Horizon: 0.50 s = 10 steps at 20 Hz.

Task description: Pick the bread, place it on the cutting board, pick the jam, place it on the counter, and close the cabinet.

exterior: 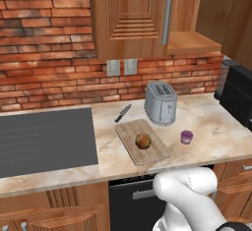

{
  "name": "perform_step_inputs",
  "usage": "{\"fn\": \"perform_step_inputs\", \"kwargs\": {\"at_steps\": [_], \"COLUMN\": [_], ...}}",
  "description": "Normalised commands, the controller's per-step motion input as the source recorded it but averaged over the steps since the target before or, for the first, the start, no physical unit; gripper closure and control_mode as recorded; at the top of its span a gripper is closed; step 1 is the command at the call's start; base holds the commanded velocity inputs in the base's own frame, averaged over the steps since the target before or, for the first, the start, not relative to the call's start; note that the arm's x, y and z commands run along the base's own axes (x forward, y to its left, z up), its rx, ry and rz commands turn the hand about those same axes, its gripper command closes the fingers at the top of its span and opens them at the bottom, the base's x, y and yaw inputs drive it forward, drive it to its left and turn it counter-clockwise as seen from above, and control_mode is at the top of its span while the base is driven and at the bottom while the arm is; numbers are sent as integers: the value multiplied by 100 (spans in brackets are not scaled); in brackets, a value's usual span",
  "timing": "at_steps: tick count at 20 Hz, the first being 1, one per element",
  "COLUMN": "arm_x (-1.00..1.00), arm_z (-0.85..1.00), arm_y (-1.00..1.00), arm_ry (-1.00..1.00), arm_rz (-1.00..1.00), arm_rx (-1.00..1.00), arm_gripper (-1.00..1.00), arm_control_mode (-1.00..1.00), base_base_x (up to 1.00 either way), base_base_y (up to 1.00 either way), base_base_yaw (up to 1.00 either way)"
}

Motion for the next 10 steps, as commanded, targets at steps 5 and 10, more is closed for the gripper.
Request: {"fn": "perform_step_inputs", "kwargs": {"at_steps": [5, 10], "arm_x": [0, 0], "arm_z": [-9, -3], "arm_y": [-27, -26], "arm_ry": [-2, -1], "arm_rz": [0, 1], "arm_rx": [0, 0], "arm_gripper": [-100, -100], "arm_control_mode": [-100, -100], "base_base_x": [0, 0], "base_base_y": [0, 0], "base_base_yaw": [0, 0]}}
